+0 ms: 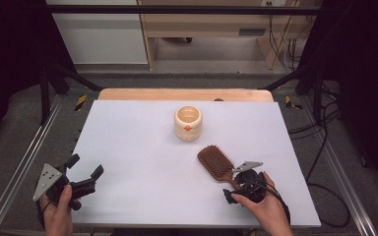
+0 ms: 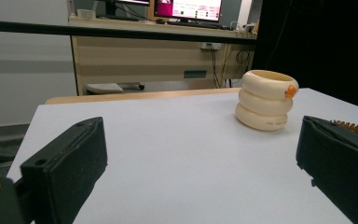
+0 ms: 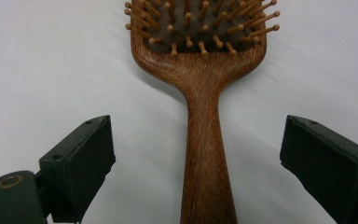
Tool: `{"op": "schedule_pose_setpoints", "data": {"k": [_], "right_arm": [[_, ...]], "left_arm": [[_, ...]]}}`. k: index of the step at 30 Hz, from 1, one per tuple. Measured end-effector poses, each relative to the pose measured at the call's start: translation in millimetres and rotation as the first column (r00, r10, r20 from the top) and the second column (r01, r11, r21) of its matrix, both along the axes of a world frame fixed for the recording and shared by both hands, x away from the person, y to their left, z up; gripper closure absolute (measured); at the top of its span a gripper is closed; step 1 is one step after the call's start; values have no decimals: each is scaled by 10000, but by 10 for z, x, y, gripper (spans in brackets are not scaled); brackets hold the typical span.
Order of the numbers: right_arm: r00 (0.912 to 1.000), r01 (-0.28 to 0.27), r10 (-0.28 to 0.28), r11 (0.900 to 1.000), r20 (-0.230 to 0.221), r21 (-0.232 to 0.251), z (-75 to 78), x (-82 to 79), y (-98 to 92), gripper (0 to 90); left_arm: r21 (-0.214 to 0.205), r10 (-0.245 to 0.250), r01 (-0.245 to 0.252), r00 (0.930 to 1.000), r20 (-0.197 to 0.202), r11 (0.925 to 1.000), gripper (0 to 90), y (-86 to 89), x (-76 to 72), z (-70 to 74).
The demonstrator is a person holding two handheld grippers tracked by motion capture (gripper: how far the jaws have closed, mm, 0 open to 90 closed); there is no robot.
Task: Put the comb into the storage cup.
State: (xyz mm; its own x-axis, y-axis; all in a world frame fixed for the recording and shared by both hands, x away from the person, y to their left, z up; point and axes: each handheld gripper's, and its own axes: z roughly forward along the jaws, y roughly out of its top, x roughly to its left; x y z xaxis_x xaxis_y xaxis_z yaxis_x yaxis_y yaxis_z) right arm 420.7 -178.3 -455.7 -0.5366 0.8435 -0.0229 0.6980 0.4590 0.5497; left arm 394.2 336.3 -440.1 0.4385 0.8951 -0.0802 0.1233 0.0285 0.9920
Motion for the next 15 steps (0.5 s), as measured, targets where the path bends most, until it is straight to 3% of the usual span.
{"op": "schedule_pose_setpoints", "data": {"k": [8, 15], "right_arm": [[9998, 29, -30, 10000, -181, -75, -34, 14, 22, 121], [9995, 16, -23, 9998, -325, -193, -45, 41, 31, 207]], "left_arm": [[19, -3, 3, 10000, -2, 10000, 21, -4, 0, -1], [43, 1, -1, 10000, 2, 10000, 21, -5, 0, -1]]}}
